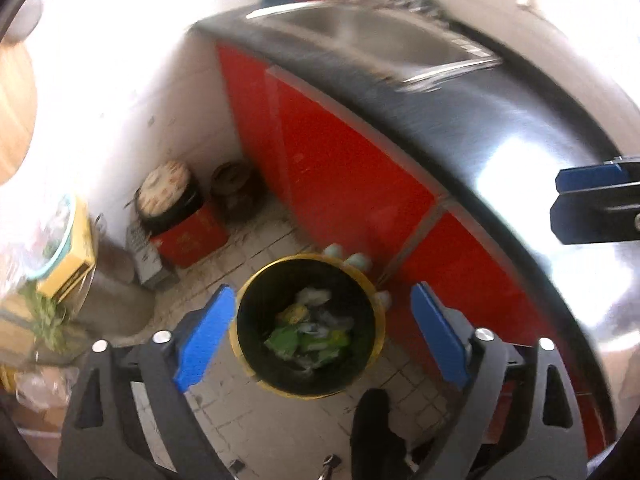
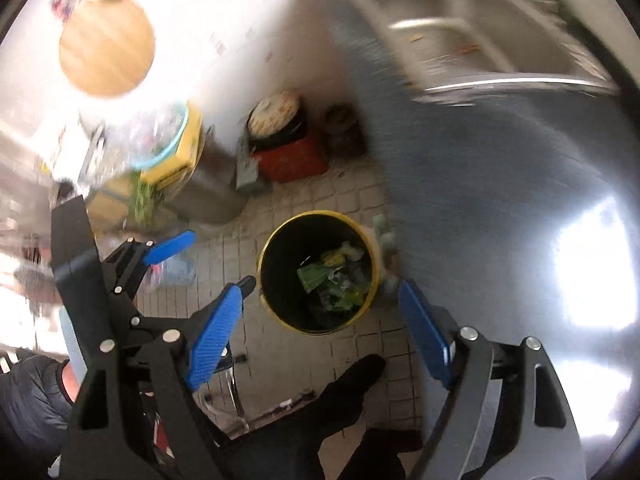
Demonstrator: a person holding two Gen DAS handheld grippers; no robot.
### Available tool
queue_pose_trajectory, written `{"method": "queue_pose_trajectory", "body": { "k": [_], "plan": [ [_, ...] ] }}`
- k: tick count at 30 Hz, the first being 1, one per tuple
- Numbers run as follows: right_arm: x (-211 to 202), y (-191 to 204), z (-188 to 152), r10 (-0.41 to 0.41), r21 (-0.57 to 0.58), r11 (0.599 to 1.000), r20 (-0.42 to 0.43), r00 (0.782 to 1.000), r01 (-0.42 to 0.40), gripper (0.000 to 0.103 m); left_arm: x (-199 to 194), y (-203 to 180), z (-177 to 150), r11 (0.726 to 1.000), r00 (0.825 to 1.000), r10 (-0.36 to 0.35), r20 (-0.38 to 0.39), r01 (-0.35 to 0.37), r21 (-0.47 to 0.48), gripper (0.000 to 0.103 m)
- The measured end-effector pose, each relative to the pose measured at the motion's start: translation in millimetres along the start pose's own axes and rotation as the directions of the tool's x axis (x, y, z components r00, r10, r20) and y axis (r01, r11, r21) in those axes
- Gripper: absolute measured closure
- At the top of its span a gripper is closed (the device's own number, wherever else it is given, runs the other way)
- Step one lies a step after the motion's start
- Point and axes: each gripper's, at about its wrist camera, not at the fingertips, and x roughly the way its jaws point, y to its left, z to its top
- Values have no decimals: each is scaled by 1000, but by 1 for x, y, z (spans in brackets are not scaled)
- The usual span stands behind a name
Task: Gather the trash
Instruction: 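Swing both tools back over the counter toward the remaining trash, then grasp the blue tube with left tool while right tool grasps green-capped marker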
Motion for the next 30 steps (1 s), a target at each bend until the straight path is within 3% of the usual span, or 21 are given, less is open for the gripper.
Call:
{"method": "queue_pose_trajectory", "body": {
  "k": [4, 7, 12, 15, 18, 21, 25, 30],
  "plan": [
    [-79, -58, -47, -96, 125, 989, 128, 987, 80, 21, -18, -72, 19, 985, 990, -137, 21, 134, 107, 14],
    [-138, -103, -94, -206, 244, 957, 188, 960, 158, 21, -30, -150, 28, 931, 966, -257, -1, 247, 269, 14],
    [-229, -169, -189, -403, 464, 845, 226, 887, 266, 21, -61, -283, 22, 756, 899, -431, -80, 407, 513, 14],
    [-275, -199, -255, -498, 584, 756, 220, 839, 296, 21, -85, -363, 6, 619, 845, -513, -150, 486, 618, 14],
    [-310, -223, -313, -561, 673, 676, 205, 802, 300, 21, -107, -422, -16, 505, 817, -546, -185, 497, 706, 14],
    [-335, -241, -368, -608, 736, 604, 177, 774, 306, 21, -123, -465, -37, 416, 797, -565, -213, 498, 761, 14],
    [-350, -257, -418, -627, 777, 556, 159, 763, 295, 21, -123, -503, -42, 370, 793, -561, -237, 496, 785, 14],
    [-351, -282, -441, -606, 768, 574, 163, 779, 285, 21, -115, -526, -39, 362, 810, -538, -235, 473, 803, 14]
  ]
}}
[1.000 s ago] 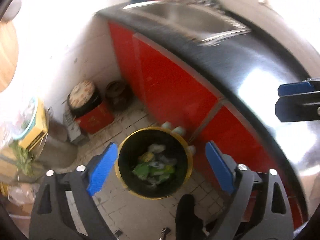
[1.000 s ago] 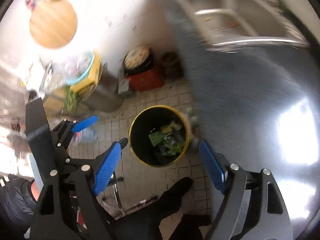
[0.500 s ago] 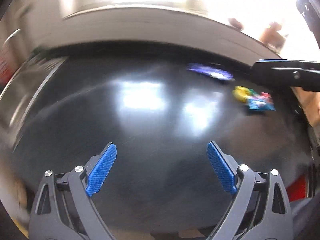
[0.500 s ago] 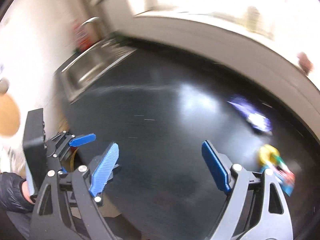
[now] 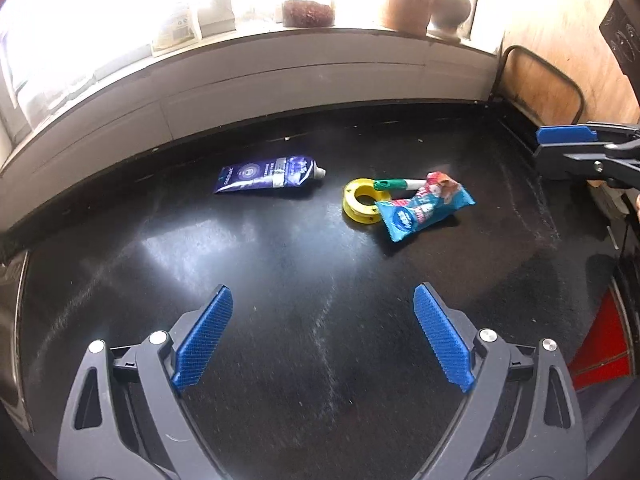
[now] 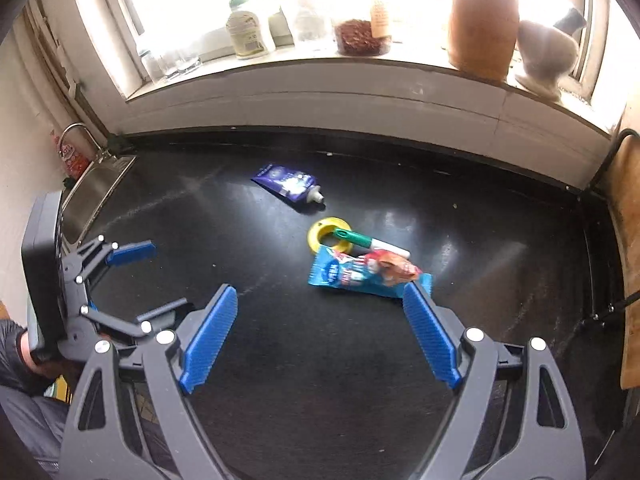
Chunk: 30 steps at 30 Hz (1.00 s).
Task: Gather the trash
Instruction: 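Grasp the blue tube with left tool while right tool grasps green-capped marker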
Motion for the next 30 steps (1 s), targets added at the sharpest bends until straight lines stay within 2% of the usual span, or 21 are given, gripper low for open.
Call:
{"method": "queue_pose_trajectory", "body": {
  "k": [5, 8, 12, 14, 17, 18, 22, 24, 25, 29, 30],
  "plan": [
    [17, -17, 15, 34, -55, 998, -37, 999, -36, 21, 23, 12, 19, 996, 999, 44, -23, -43, 76, 14],
    [37, -27, 26, 37, -82, 996, -69, 997, -43, 21, 40, 24, 33, 991, 998, 46, -43, -40, 131, 14],
    [69, -42, 37, 42, -106, 993, -127, 991, -56, 21, 77, 42, 51, 978, 993, 24, -117, 1, 209, 14],
    [85, -49, 42, 42, -117, 991, -157, 987, -61, 21, 95, 52, 61, 969, 992, -7, -130, 38, 244, 14],
    [108, -58, 46, 46, -134, 988, -212, 976, -76, 21, 120, 61, 78, 938, 986, -63, -152, 110, 328, 14],
    [115, -60, 47, 47, -141, 987, -227, 973, -80, 21, 128, 62, 82, 922, 984, -83, -156, 135, 362, 14],
    [137, -66, 50, 54, -173, 979, -276, 960, -105, 21, 158, 62, 101, 827, 978, -110, -175, 188, 530, 14],
    [148, -66, 50, 58, -201, 972, -311, 949, -125, 21, 170, 61, 107, 774, 975, -119, -188, 210, 597, 14],
    [153, -65, 50, 52, -220, 967, -323, 945, -128, 21, 176, 60, 109, 735, 973, -123, -193, 220, 641, 14],
    [178, -60, 51, 20, -306, 941, -381, 924, -147, 21, 197, 61, 113, 644, 963, -139, -232, 266, 717, 14],
    [184, -59, 52, 21, -317, 935, -393, 919, -157, 21, 201, 62, 113, 630, 960, -141, -240, 274, 726, 13]
  ]
}}
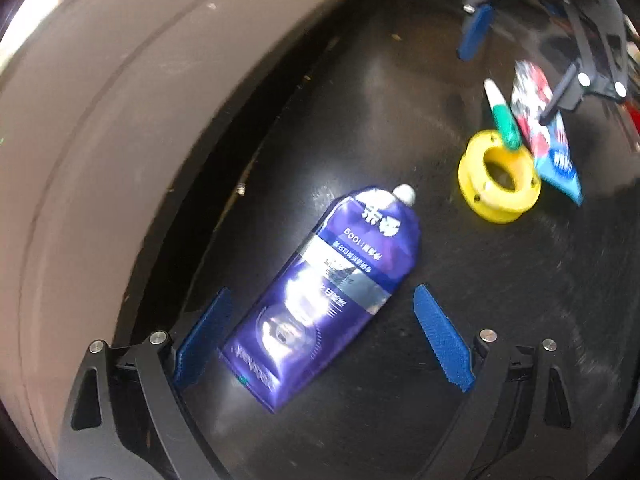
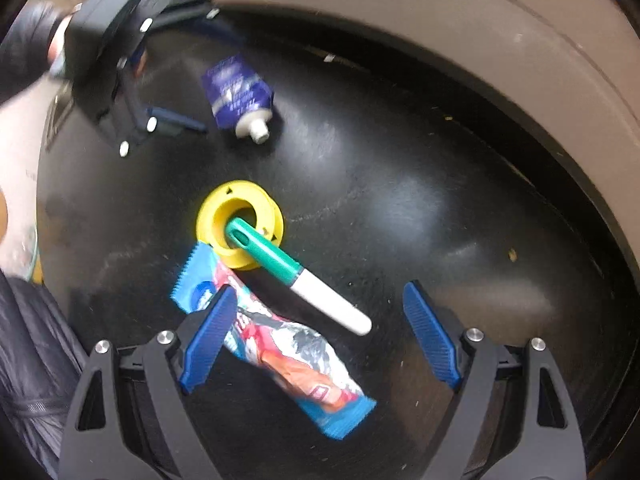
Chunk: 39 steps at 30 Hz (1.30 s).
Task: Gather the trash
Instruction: 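Grasp the blue tube with left tool while right tool grasps green-capped marker, then carry tube and marker to the bin and open both tools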
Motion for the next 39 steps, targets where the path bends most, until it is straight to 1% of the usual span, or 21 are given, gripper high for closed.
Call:
{"method": "queue_pose_trajectory", "body": {
  "k": [3, 6, 8, 9, 11, 12, 13, 14, 15, 16, 17, 18, 19, 20, 21, 22, 24, 26, 33, 37, 39],
  "plan": [
    [11, -1, 7, 1, -35, 999, -21, 1000, -1, 34, 7, 10, 2, 1000, 998, -14, 56, 14, 10, 8],
    [16, 3, 10, -12, -73, 997, -11, 1000, 11, 48, 10, 13, 4, 1000, 995, 0, 103, 1, -7, 8],
    [14, 4, 12, -29, -76, 997, 1, 1000, 29, 80, 10, 8, 7, 999, 993, 15, 113, -12, -32, 9],
    [14, 3, 12, -28, -64, 998, 0, 1000, 28, 85, 9, 5, 7, 999, 993, 22, 113, -18, -38, 11],
    [12, 2, 12, -22, -38, 999, 8, 1000, 22, 88, 5, -1, 10, 998, 994, 14, 110, -7, -66, 36],
    [11, 2, 14, -23, -20, 1000, 17, 1000, 23, 88, 4, -5, 11, 997, 995, 24, 99, -16, -79, 38],
    [9, 0, 13, -18, 2, 1000, 26, 1000, 18, 88, 2, -12, 13, 995, 995, 56, 78, -50, -83, 42],
    [6, -2, 13, -17, 28, 999, 39, 999, 16, 88, 0, -17, 15, 994, 995, 75, 66, -70, -79, 49],
    [3, -4, 12, -21, 51, 999, 49, 999, 18, 88, -2, -21, 17, 993, 994, 91, 66, -85, -87, 63],
    [-2, -4, 9, -26, 72, 997, 61, 998, 21, 88, -10, -22, 21, 981, 987, 146, 70, -136, -135, 82],
    [-8, -6, 7, -29, 106, 994, 78, 997, 21, 88, -11, -20, 27, 973, 987, 155, 46, -145, -180, 85],
    [-14, -6, 6, -27, 137, 990, 95, 995, 14, 88, -16, -14, 29, 956, 991, 127, 32, -113, -270, 86],
    [-18, -6, 6, -28, 149, 989, 108, 994, 12, 88, -20, -12, 29, 944, 992, 120, 37, -102, -315, 89],
    [-26, -4, 2, -38, 168, 986, 126, 991, 17, 88, -23, -12, 28, 929, 991, 133, 30, -114, -353, 94],
    [-32, -2, 1, -48, 177, 984, 137, 989, 23, 88, -26, -12, 25, 903, 989, 147, 15, -128, -410, 95],
    [-39, 3, 0, -58, 184, 982, 151, 987, 30, 88, -28, -12, 22, 887, 987, 158, 11, -137, -441, 97],
    [-51, 9, -4, -64, 197, 980, 178, 982, 28, 88, -34, -13, 14, 849, 986, 165, -1, -143, -509, 98],
    [-65, 17, -9, -73, 208, 978, 195, 978, 32, 88, -45, -11, 7, 800, 985, 175, -13, -150, -581, 98],
    [-99, 57, -28, -81, 198, 980, 233, 969, 34, 88, -103, -39, -10, 665, 968, 232, -98, -231, -710, 98],
    [-108, 88, -38, -85, 181, 983, 246, 965, 40, 88, -131, -74, -8, 596, 964, 243, -110, -238, -767, 98],
    [-111, 102, -43, -81, 174, 984, 257, 963, 37, 88, -136, -99, -4, 576, 961, 252, -113, -243, -780, 98]
  ]
}}
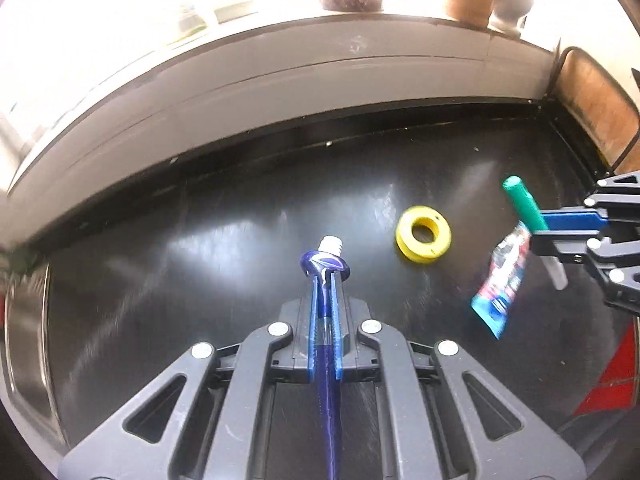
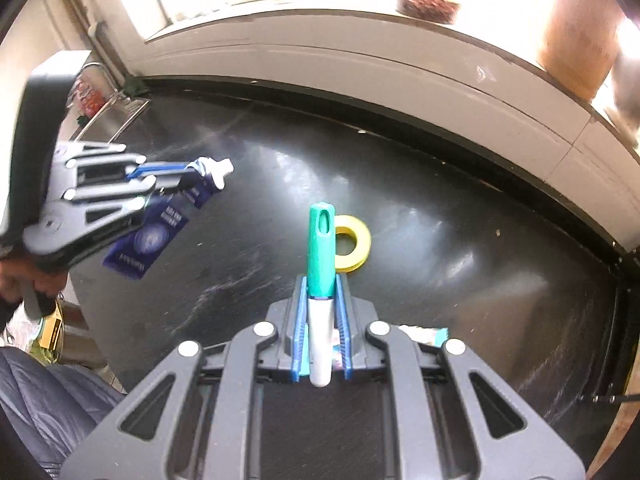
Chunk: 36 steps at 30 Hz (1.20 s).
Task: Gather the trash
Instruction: 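Carry tube and marker to the bin and open both tools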
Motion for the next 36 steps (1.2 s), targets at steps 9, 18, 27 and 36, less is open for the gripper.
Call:
{"method": "queue_pose_trajectory", "body": {
  "k": [9, 18, 27, 36],
  "plan": [
    [-14, 47, -19, 12, -51, 999, 21, 1000, -11, 88, -53, -10, -54, 999, 999, 17, 38, -16, -43, 98],
    [-10, 119, 0, 73, -168, 983, 29, 997, -67, 88, -97, 38, -106, 976, 990, 124, 66, -110, -186, 98],
    [13, 279, 35, 258, -415, 877, -22, 966, -243, 88, -152, 124, -206, 854, 943, 334, -19, -311, -417, 98],
    [63, 465, 13, 412, -551, 672, -277, 868, -495, 88, -198, 200, -365, 588, 876, 425, -229, -460, -666, 98]
  ]
}}
